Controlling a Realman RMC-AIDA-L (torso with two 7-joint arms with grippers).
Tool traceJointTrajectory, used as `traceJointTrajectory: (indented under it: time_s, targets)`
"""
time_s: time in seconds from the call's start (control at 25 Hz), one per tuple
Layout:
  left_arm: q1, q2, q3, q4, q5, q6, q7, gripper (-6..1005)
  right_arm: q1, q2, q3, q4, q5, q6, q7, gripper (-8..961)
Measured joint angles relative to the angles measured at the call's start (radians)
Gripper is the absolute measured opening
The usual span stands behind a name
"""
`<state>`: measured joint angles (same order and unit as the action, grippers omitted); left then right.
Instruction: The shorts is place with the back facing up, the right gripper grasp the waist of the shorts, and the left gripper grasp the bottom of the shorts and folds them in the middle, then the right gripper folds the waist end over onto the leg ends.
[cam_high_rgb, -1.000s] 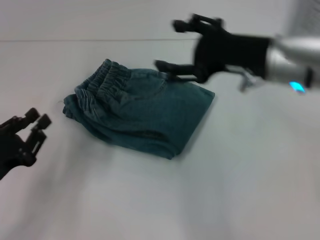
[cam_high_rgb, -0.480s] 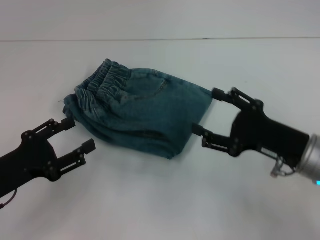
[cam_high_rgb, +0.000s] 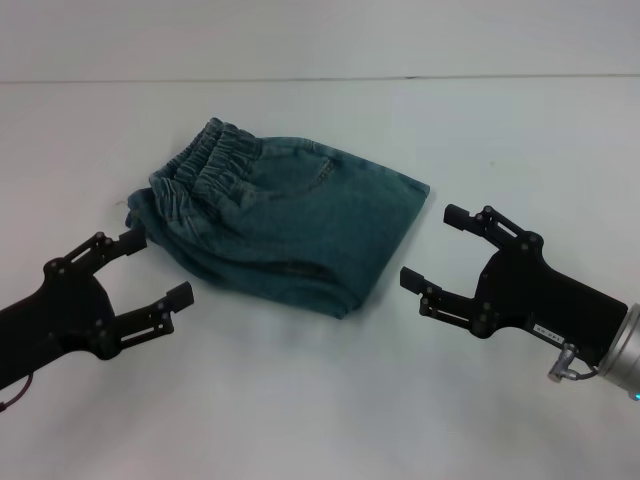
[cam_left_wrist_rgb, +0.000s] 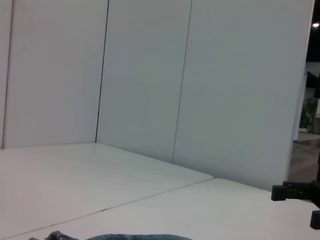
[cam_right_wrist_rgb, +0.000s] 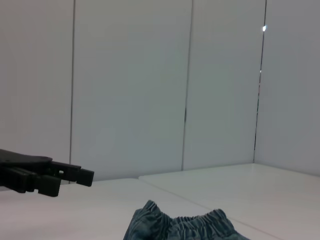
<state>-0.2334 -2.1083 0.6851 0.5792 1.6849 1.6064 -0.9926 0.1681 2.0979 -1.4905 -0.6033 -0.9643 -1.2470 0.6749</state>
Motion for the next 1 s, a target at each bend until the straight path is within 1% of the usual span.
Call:
traceJointTrajectory:
  time_s: [0.16, 0.24, 0.6, 1.0]
  targets:
    - [-0.002, 0.003, -0.010, 0.003, 0.037, 0.008, -0.019, 937, 0.005, -0.001, 0.000, 0.006, -0.004, 0.000, -0.002, 915]
    - [-0.005, 0.005, -0.015, 0.005, 0.064, 0.010, -0.029, 938, 0.003, -0.002, 0.000, 0.008, -0.005, 0.000, -0.006, 915]
    - [-0.021, 0.009, -0.014, 0.008, 0.109, 0.047, -0.040, 937, -0.006, -0.005, 0.021, 0.061, 0.000, -0.012, -0.052, 915]
    - [-0.023, 0.008, -0.015, 0.008, 0.119, 0.049, -0.047, 938, -0.007, -0.004, 0.043, 0.084, 0.003, -0.020, -0.064, 915]
